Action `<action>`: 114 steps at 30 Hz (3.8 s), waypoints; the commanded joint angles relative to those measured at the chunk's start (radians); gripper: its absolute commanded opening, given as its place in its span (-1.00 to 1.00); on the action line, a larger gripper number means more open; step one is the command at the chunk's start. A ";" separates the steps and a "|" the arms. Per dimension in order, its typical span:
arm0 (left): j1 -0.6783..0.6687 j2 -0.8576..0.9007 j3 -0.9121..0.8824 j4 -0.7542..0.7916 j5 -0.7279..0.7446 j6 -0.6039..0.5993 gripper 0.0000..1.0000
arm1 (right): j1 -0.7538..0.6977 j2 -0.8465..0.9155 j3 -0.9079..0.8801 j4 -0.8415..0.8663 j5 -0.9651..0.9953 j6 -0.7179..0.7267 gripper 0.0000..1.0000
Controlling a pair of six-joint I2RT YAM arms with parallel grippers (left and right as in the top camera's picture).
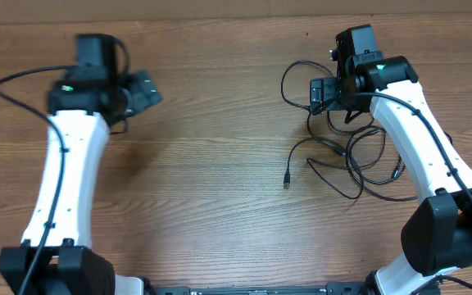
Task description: Untangle cables
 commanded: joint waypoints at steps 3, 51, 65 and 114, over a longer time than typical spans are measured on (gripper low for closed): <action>-0.063 -0.089 -0.215 0.201 -0.049 0.007 0.99 | 0.003 -0.001 -0.006 0.005 0.003 0.003 1.00; -0.063 -0.664 -1.431 1.023 -0.200 -0.096 0.99 | 0.003 -0.001 -0.006 0.005 0.003 0.003 1.00; -0.048 -0.976 -1.432 0.819 -0.172 0.050 0.99 | 0.003 -0.001 -0.006 0.005 0.003 0.003 1.00; 0.025 -1.598 -1.430 0.799 0.103 0.352 0.99 | 0.003 -0.001 -0.006 0.005 0.003 0.003 1.00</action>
